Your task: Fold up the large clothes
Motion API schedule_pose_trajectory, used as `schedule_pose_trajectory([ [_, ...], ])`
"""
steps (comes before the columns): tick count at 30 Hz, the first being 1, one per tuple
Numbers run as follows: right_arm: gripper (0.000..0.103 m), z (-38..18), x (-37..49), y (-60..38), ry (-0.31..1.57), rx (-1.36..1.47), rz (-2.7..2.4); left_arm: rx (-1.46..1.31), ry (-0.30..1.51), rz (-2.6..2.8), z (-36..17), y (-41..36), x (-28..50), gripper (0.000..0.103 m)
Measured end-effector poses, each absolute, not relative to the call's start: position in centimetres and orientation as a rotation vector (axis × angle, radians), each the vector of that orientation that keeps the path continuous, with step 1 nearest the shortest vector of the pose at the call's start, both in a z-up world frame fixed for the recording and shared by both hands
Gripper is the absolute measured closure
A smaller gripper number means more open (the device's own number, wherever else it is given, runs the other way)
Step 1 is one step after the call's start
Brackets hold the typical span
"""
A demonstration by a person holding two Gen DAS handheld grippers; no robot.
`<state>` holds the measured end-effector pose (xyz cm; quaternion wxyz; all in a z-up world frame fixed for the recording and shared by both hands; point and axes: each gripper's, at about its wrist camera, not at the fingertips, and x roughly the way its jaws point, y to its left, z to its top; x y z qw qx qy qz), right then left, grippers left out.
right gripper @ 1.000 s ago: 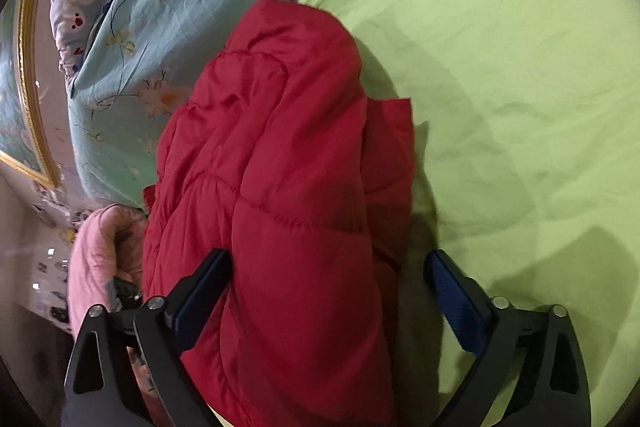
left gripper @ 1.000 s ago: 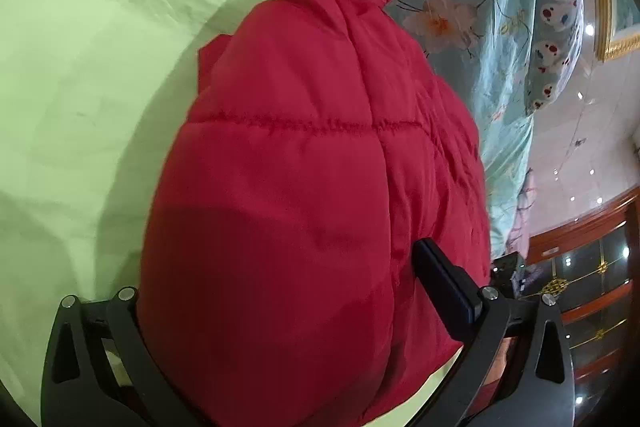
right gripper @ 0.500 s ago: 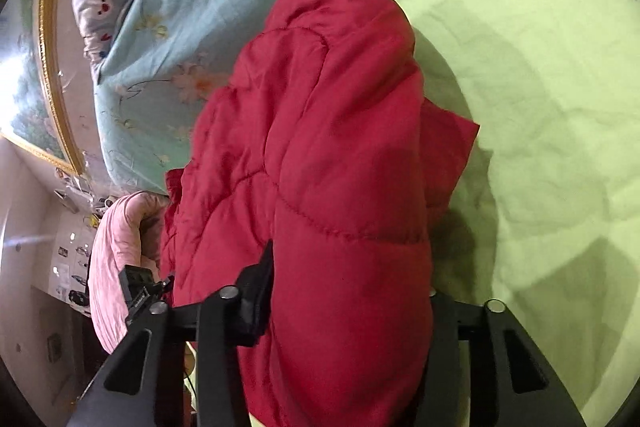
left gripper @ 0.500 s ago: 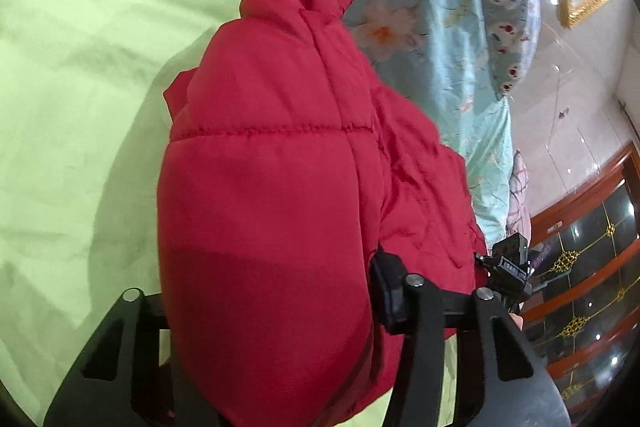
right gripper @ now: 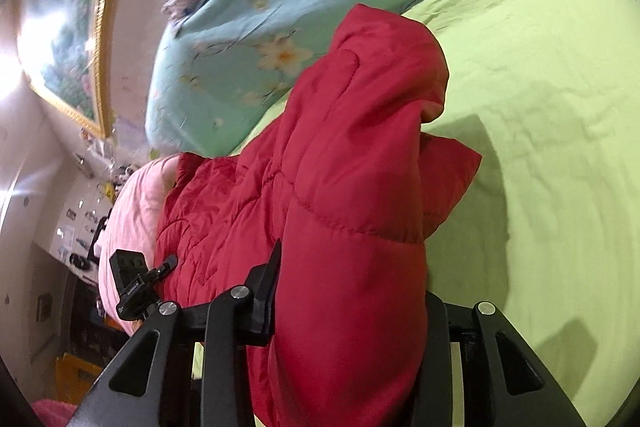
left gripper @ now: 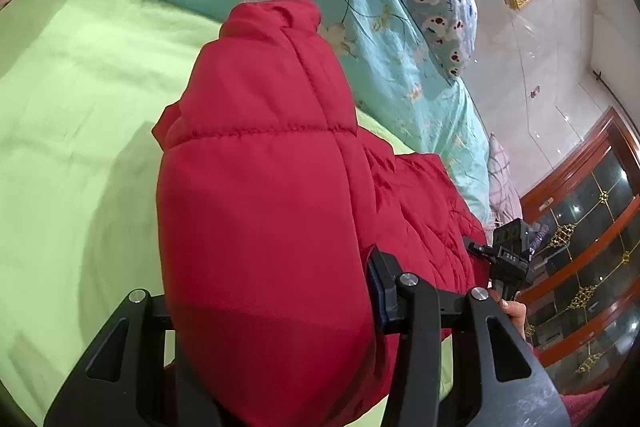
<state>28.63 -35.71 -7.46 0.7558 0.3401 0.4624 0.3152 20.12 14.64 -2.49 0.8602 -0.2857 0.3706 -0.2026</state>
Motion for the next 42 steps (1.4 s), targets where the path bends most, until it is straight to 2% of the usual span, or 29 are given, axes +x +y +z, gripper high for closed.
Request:
schedule_pose_trajectory([
  [10,0.066,-7.1,20.2,-35.0,1.028,0.733,0.711,-0.628,0.791,-0.413,-4.3,14.5,10.7,0.058],
  [20,0.064,-10.0,17.8,-35.6,1.058,0.806,0.653,-0.63,0.858,-0.318,-7.1,14.5,9.8,0.057],
  [30,0.058,-11.3,17.9,-35.6,1.075,0.804,0.604,-0.644,0.913,-0.276,-8.8,14.7,10.9,0.047],
  [38,0.039,-11.7,17.6,-35.7,1.097,0.79,0.58,-0.597,0.929,-0.222,-8.8,15.0,10.3,0.026],
  [42,0.031,-11.3,17.2,-35.9,1.095,0.778,0.552,-0.562,0.951,-0.192,-8.1,15.2,9.9,0.022],
])
